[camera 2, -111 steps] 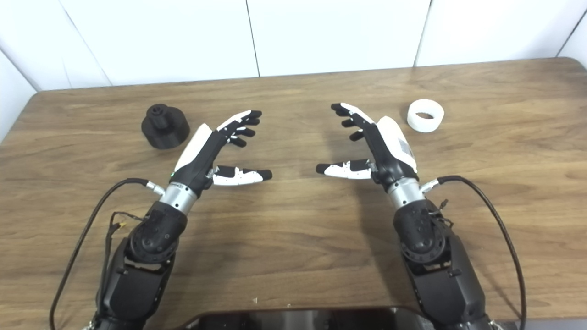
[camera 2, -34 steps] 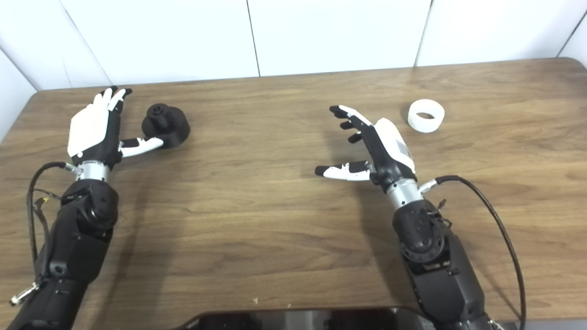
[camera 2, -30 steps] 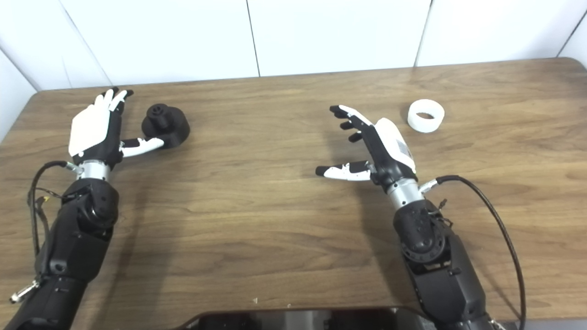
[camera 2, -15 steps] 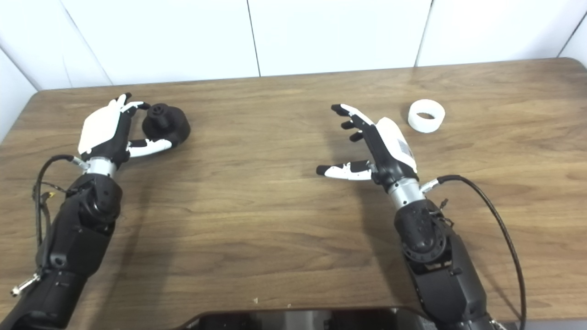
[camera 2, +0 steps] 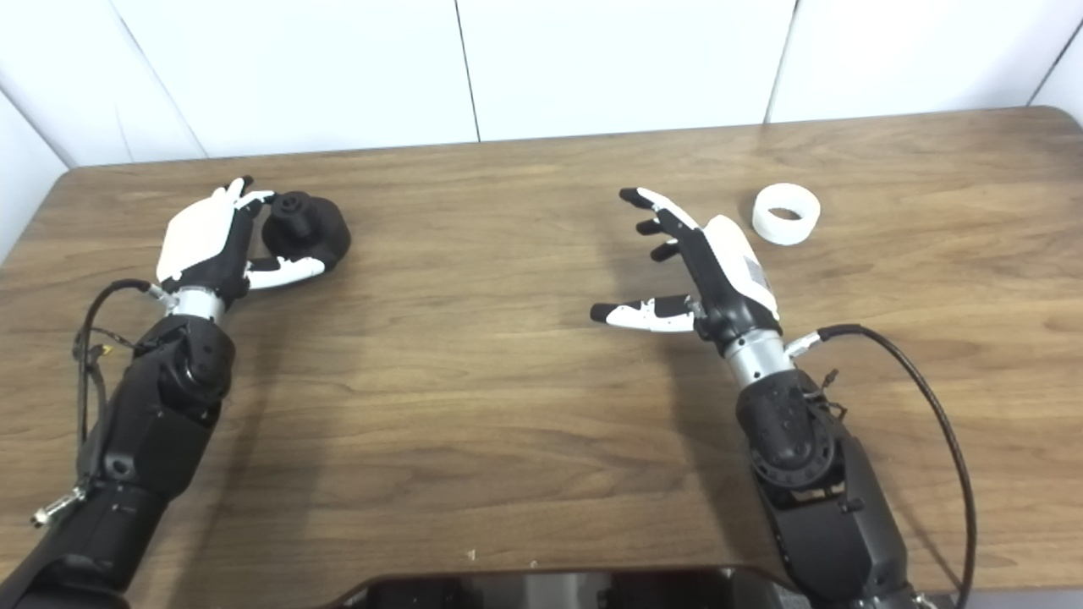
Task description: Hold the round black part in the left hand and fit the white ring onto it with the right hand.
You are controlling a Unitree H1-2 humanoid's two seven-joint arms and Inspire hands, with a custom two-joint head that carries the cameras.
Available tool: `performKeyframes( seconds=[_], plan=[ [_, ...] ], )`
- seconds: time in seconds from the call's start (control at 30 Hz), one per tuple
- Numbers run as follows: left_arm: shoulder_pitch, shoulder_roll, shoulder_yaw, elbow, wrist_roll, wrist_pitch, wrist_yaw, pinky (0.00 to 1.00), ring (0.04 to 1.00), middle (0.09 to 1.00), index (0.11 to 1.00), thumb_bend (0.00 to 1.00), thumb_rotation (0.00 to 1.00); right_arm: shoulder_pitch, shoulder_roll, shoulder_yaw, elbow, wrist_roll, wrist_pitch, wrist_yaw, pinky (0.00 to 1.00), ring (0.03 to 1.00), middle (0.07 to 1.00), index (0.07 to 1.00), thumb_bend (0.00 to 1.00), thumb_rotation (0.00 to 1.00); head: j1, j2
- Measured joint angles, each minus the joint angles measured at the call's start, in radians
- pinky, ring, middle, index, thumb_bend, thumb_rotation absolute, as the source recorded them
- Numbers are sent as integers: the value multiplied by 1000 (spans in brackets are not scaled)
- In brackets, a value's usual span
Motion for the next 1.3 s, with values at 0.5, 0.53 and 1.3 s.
performKeyframes(
  seconds=[0.5,0.53,1.3],
  plan=[
    [-38,0,-30,83,-3,-2,43,981,1000,1000,785,1000,468,21,-21,-10,-24,9,-13,0,643,777,876,863,791,156,-3,6],
    [-41,0,-30,88,-5,-3,50,989,1000,1000,752,988,432,21,-22,-10,-24,9,-18,0,642,776,877,861,791,158,-5,6],
    [-56,-4,-35,93,-66,-80,133,1000,1000,1000,570,902,233,29,-21,-23,-32,12,-18,0,640,776,877,862,797,182,-6,15]
  ],
)
